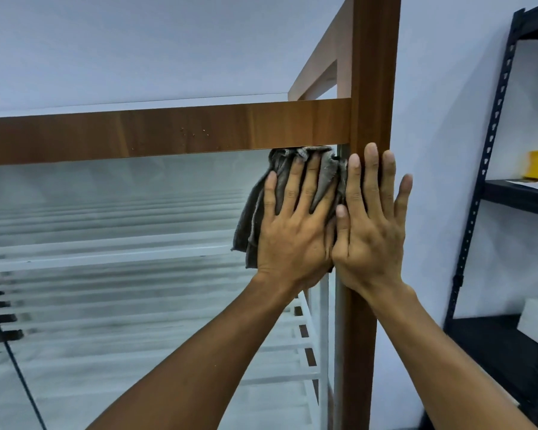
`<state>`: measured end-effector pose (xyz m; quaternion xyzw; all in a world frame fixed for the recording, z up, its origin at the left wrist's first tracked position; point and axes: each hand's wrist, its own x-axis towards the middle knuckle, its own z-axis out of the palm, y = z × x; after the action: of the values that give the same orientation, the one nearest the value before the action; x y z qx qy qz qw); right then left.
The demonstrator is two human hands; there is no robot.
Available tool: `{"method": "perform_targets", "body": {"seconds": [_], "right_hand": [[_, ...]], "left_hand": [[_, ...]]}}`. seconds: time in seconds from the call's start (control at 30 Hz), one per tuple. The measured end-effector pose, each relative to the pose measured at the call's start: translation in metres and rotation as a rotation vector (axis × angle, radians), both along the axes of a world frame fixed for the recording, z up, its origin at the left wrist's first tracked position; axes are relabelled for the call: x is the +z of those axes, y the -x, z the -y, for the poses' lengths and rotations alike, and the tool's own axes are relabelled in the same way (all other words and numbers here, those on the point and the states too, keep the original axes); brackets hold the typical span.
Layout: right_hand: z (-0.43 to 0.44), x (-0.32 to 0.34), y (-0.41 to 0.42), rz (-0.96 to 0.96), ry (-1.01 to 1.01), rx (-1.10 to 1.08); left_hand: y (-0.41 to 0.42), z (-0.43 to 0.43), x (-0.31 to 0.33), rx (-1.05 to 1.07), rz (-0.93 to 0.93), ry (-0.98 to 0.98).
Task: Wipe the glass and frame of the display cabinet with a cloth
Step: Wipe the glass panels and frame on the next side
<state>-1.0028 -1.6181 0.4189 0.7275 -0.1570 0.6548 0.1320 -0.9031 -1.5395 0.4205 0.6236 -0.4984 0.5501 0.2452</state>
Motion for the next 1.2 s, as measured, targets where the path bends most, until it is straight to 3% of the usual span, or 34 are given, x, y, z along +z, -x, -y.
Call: {"method": "perform_targets", "body": {"seconds": [0.27,0.53,1.2], "right_hand": [[-0.042,0.002,-0.046,-0.038,-0.059,-0.145],[-0.098,-0.005,-0.114,-0.106,-0.002,0.026],[-0.23,-0.006,-0.238,-0.222,0.083,0.043]], "left_hand": [[-0.07,-0.078,0.007,0.085,0.023,0.012],[-0.128,-0.143,0.008,0.12,0.02,0.008],[-0.254,-0.272,0.0,0.144,-0.032,0.067]]}}
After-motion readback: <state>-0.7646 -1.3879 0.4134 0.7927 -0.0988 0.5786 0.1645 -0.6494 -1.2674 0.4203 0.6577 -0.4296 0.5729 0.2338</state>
